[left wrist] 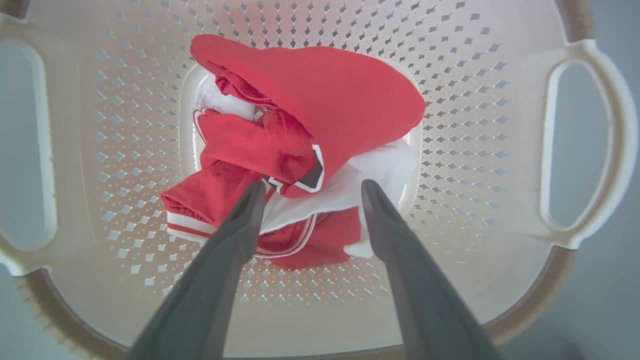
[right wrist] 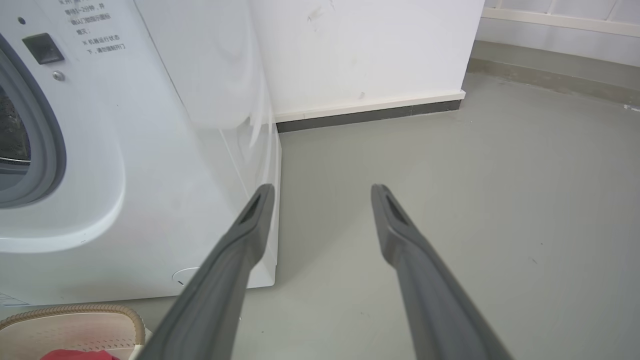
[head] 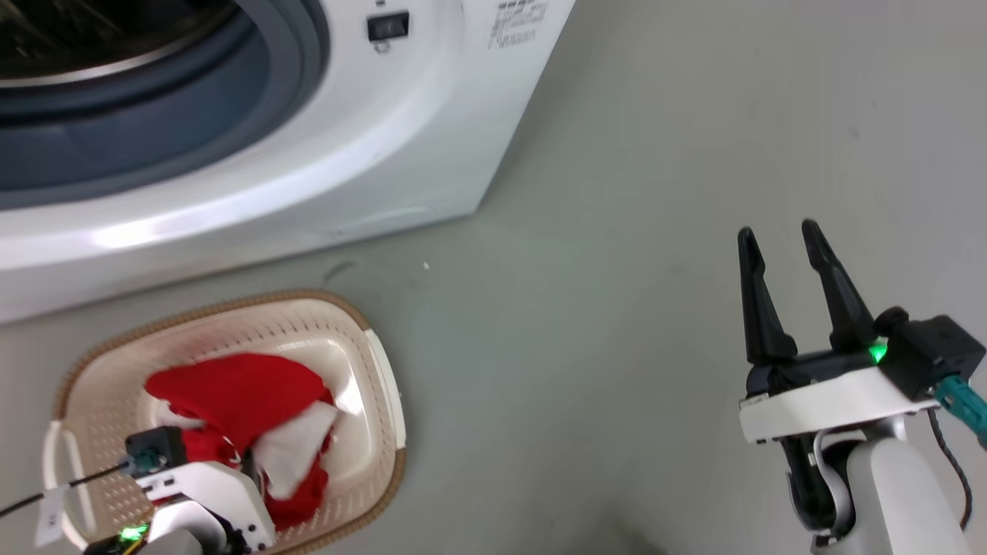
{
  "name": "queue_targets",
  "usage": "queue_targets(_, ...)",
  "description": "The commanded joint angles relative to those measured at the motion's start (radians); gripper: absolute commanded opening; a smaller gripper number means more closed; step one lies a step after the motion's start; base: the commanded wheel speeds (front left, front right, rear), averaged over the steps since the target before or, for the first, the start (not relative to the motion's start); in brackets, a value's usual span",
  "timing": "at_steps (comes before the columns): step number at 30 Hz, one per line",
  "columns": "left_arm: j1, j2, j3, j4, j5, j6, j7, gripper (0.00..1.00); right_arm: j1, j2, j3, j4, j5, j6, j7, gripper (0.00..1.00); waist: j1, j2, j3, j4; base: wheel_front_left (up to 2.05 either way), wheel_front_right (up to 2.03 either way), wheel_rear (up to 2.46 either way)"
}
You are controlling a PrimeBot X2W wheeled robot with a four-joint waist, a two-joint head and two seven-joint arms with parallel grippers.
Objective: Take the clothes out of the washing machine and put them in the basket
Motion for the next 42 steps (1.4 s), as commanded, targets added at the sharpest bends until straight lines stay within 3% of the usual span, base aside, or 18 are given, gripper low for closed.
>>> queue_targets(1,0.008,-0.007,0.0,-0.001,0.0,-0.002,-0.009,1.0,0.015,0.0,-0.005,0.003,-0.005,0.0,0.002,1.0,0.0,0.0,-0.07,0.021,0.0,0.0,0.0)
queue_targets(11,0.054,-0.032,0.002,-0.057,0.008,0.001,-0.048,1.0,0.096,0.0,-0.054,-0.013,-0.035,0.0,0.054,1.0,0.0,0.0,-0.248,0.088,0.0,0.0,0.0)
queue_targets(29,0.262,-0.074,0.134,-0.735,0.22,0.117,-0.048,1.0,0.219,0.0,-0.105,-0.109,-0.1,0.0,0.143,1.0,0.0,0.0,-0.401,0.19,0.0,0.0,0.0)
queue_targets(35,0.318,-0.079,0.142,-0.943,0.303,0.118,-0.048,1.0,0.255,0.0,-0.114,-0.136,-0.12,0.0,0.171,1.0,0.0,0.0,-0.444,0.22,0.0,0.0,0.0)
queue_targets(42,0.382,-0.08,0.125,-1.09,0.368,0.119,-0.048,1.0,0.292,0.0,-0.117,-0.162,-0.147,0.0,0.189,1.0,0.0,0.0,-0.494,0.25,0.0,0.0,0.0)
